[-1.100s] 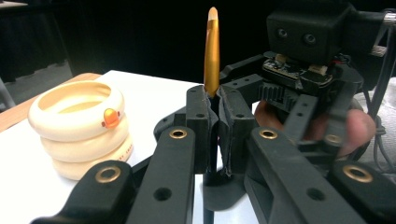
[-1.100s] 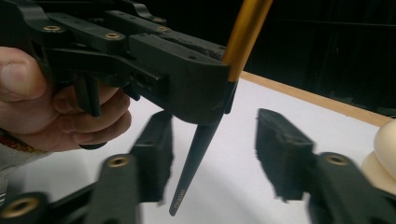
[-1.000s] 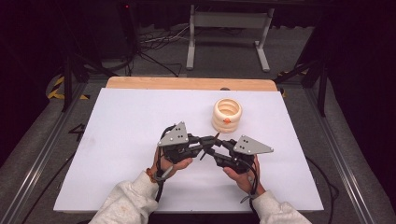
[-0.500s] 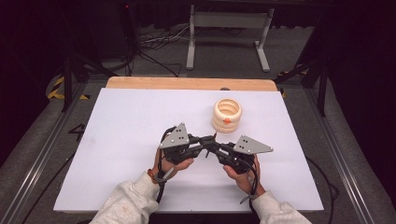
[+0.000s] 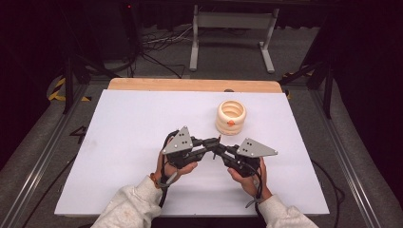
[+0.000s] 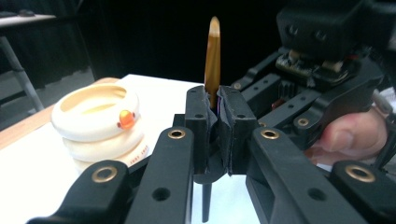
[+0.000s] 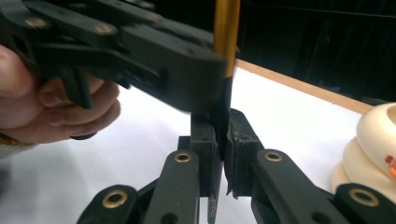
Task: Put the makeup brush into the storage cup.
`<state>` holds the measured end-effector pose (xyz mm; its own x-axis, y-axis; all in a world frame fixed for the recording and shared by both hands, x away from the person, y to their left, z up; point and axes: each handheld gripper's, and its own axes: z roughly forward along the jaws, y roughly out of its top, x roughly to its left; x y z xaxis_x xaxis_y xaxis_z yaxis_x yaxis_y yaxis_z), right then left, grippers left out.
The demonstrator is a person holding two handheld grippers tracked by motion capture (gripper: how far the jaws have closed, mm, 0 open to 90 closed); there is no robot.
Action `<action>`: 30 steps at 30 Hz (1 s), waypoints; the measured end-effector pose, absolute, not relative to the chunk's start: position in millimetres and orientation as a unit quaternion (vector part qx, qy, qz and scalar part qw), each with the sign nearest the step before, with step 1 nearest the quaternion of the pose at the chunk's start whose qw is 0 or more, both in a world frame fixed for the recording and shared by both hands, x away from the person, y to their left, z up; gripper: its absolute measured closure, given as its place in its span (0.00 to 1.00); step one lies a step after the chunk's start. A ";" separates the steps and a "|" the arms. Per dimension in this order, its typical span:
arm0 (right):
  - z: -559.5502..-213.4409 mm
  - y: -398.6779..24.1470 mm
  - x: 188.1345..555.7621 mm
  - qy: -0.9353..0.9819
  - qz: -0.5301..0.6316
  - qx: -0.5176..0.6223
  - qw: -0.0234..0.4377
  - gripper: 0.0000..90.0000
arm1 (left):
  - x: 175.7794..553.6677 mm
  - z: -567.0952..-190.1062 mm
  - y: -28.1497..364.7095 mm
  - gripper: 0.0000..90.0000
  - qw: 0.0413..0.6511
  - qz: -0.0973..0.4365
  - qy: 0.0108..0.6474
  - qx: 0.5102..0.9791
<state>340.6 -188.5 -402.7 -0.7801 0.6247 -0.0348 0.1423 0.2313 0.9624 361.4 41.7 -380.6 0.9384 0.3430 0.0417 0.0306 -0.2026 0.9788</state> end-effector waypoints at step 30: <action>-395.9 -212.2 342.9 0.765 0.537 0.253 0.249 0.93 | 356.2 -388.8 117.4 0.12 0.575 0.245 0.178 0.760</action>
<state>342.9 -212.2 -395.9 -0.7480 0.6545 -0.1102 0.1184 0.2950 0.9481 356.2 117.4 -388.8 0.8166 0.5522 0.1683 -0.0119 -0.2753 0.9613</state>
